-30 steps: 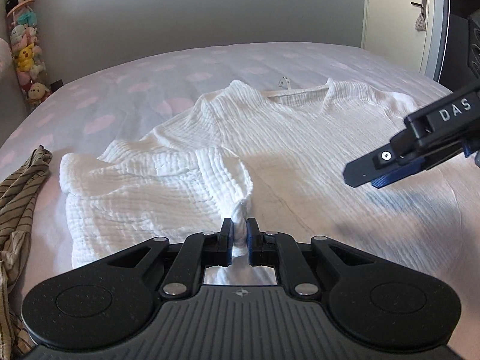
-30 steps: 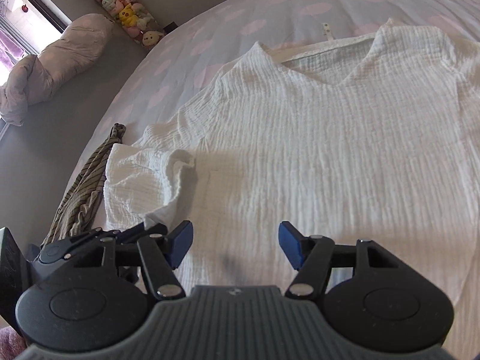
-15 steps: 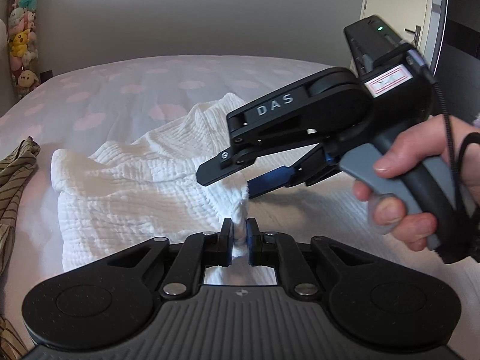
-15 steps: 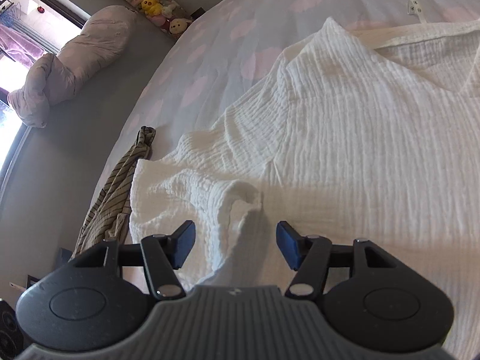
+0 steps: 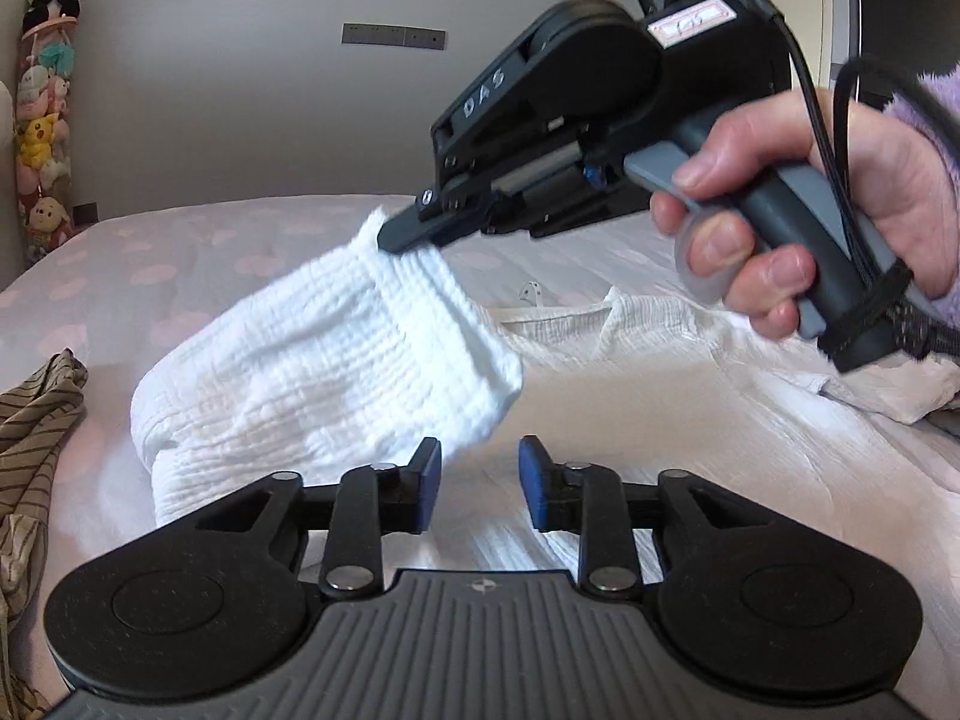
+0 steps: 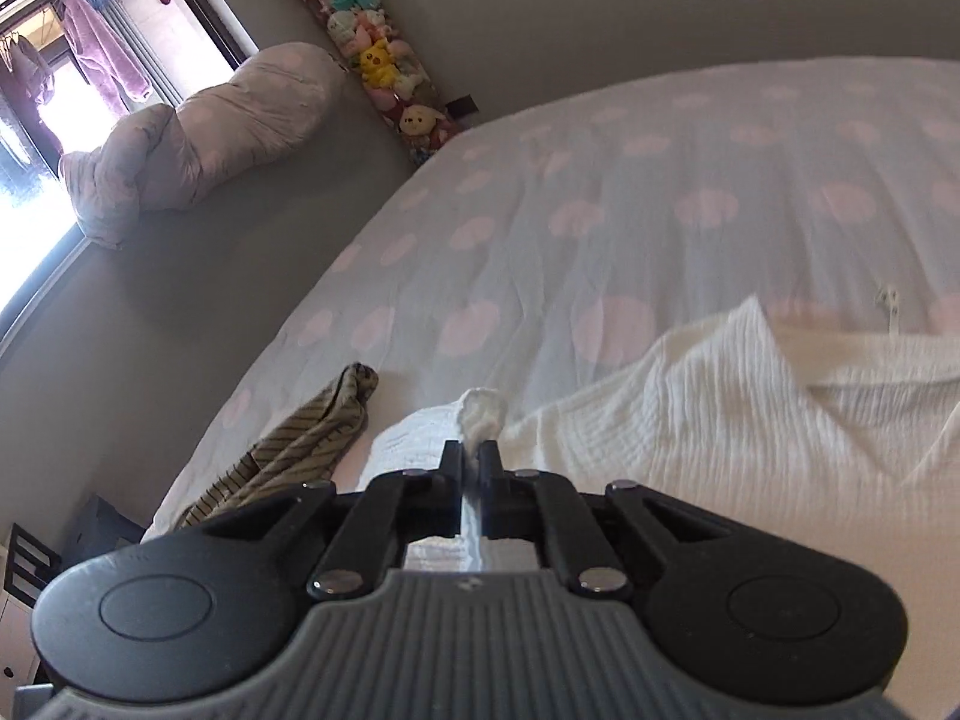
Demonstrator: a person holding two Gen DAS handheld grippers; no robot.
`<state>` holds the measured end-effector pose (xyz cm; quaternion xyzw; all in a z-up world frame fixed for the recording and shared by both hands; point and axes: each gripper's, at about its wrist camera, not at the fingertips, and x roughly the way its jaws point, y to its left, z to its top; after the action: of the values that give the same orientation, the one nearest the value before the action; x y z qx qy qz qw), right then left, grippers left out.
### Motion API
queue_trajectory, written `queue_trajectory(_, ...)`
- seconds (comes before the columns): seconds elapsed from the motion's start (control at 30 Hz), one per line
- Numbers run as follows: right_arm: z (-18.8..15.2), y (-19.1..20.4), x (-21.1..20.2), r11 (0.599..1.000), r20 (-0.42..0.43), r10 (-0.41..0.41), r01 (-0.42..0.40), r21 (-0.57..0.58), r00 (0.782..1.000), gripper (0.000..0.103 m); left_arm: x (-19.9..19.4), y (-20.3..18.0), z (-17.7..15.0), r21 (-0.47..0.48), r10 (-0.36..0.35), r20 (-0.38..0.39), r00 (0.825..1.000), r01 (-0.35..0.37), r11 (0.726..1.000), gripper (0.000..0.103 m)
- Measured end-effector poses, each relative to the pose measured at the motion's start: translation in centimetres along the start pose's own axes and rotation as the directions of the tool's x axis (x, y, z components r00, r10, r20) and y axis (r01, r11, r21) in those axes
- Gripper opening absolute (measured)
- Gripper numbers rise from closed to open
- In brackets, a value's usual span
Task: Fold clothes
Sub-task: 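Grasp the opposite shirt side with the right gripper and fold it over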
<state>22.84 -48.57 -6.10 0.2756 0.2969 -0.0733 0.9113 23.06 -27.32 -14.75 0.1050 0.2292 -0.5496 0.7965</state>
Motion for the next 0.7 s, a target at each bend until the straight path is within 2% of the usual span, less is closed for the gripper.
queue_trajectory(0.07, 1.3, 0.9, -1.5, 0.999, 0.025, -0.019, 0.020, -0.035, 1.000, 0.006, -0.5, 0.5, 0.1, 0.000, 0.009, 0.006, 1.000, -0.009, 1.000, 0.029)
queue_trajectory(0.17, 2.7, 1.6, -3.6, 0.994, 0.047, -0.067, 0.071, -0.079, 0.997, 0.006, -0.3, 1.8, -0.1, -0.040, 0.064, -0.037, 0.997, -0.066, 0.997, 0.030)
queue_trajectory(0.23, 3.3, 1.4, -4.9, 0.991, 0.056, -0.100, 0.105, -0.089, 0.993, 0.006, 0.0, 2.6, -0.5, -0.076, 0.103, -0.084, 0.991, -0.110, 0.991, 0.038)
queue_trajectory(0.43, 3.9, -1.3, -7.8, 0.984, 0.076, -0.158, 0.164, -0.074, 0.984, 0.006, 1.9, 4.2, -2.1, -0.140, 0.168, -0.155, 0.973, -0.190, 0.972, 0.047)
queue_trajectory(0.67, 4.1, -4.1, -9.5, 0.980, 0.090, -0.188, 0.192, -0.043, 0.978, 0.006, 3.0, 5.2, -3.7, -0.222, 0.163, -0.207, 0.965, -0.208, 0.953, 0.045)
queue_trajectory(0.7, 4.0, -4.7, -9.6, 0.980, 0.090, -0.192, 0.197, -0.040, 0.977, 0.006, 2.9, 5.1, -3.8, -0.228, 0.162, -0.211, 0.964, -0.210, 0.951, 0.034)
